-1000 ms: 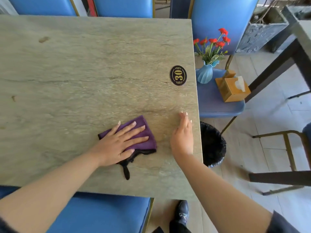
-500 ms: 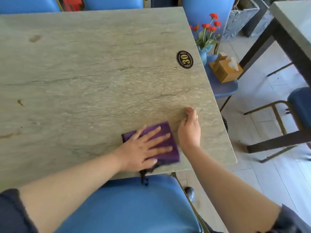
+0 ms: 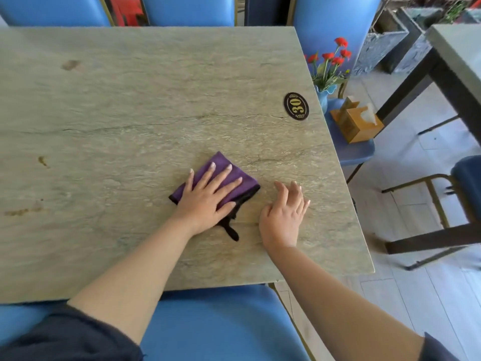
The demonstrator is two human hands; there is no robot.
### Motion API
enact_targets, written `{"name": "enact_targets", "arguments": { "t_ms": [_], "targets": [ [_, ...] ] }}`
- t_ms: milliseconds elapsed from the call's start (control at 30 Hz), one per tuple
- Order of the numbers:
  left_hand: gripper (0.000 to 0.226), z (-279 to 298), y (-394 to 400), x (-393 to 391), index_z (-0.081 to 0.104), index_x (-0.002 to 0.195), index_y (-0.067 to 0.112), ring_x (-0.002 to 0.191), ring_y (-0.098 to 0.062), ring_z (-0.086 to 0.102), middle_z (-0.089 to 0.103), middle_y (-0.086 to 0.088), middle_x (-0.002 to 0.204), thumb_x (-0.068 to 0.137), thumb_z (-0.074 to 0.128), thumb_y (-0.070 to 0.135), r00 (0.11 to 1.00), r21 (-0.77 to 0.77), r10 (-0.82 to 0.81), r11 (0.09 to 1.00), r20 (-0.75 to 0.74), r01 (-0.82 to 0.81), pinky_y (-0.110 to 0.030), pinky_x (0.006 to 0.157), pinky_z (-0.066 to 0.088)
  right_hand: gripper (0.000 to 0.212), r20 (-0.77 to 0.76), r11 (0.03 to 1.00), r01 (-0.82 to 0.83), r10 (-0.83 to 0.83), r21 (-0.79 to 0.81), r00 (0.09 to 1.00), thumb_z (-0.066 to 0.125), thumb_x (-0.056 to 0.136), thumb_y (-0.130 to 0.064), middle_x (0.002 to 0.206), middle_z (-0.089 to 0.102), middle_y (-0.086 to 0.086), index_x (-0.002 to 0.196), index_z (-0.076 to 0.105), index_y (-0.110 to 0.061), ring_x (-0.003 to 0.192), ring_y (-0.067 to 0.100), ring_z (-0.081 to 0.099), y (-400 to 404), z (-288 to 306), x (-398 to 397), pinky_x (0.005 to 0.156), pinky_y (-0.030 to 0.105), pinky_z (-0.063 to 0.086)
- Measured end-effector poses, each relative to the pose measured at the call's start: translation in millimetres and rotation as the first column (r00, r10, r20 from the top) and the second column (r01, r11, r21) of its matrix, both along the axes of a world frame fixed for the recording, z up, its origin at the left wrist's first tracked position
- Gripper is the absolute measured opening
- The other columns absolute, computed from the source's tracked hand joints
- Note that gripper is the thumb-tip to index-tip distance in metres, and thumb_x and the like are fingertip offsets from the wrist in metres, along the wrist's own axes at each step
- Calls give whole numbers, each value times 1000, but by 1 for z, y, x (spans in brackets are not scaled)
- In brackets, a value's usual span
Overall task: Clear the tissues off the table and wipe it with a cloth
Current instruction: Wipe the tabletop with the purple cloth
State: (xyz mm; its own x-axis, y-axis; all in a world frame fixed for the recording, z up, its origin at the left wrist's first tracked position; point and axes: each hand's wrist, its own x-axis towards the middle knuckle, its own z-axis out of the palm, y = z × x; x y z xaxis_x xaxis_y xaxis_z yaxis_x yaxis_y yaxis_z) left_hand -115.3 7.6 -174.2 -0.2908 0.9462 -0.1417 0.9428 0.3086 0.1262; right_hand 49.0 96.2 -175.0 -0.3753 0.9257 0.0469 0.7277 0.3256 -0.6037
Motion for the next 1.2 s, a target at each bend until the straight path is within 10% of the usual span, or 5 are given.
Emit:
{"name": "enact_targets", "arguments": {
  "t_ms": [167,333,700,1000,1200],
  "targets": [
    [47,5,-36,-47,42,143,28,143,-22,29,29,1,156,98,33,39,949,290,298,904,100,-314,-60,110,23,53,55,928,-361,357,96,932,33,85,-6,153,26,16,137,45,-8,146,32,12,-20,19,-56,121,39,-1],
    [56,-10,-85,-78,26,150,23,148,-23,13,15,2,161,99,37,40,745,130,667,740,-16,-660,-58,116,9,55,248,744,-655,616,129,748,25,93,-21,152,34,14,144,40,-10,145,31,22,-30,2,-85,118,42,17],
    [63,-20,-94,-80,13,152,28,148,-11,-3,3,9,162,93,12,48,759,147,649,757,-51,-637,-52,119,4,65,483,931,-363,306,26,820,19,98,-44,162,-6,10,154,0,-15,148,31,-11,48,-9,-236,117,54,-7],
    [71,-13,-98,-91,17,152,16,147,-11,12,16,3,160,85,2,36,774,228,618,741,139,-632,-43,121,2,58,471,298,-948,823,114,316,30,95,-48,159,23,-3,150,28,-30,148,22,15,-24,-9,-132,118,48,9],
    [68,-2,-109,-115,39,145,21,140,-17,32,32,4,155,84,12,35,813,210,538,788,221,-579,-36,116,21,61,519,870,-493,409,27,751,20,97,-47,162,-6,2,153,3,-30,148,32,-10,-34,-4,-150,117,52,-7]
  ]
}}
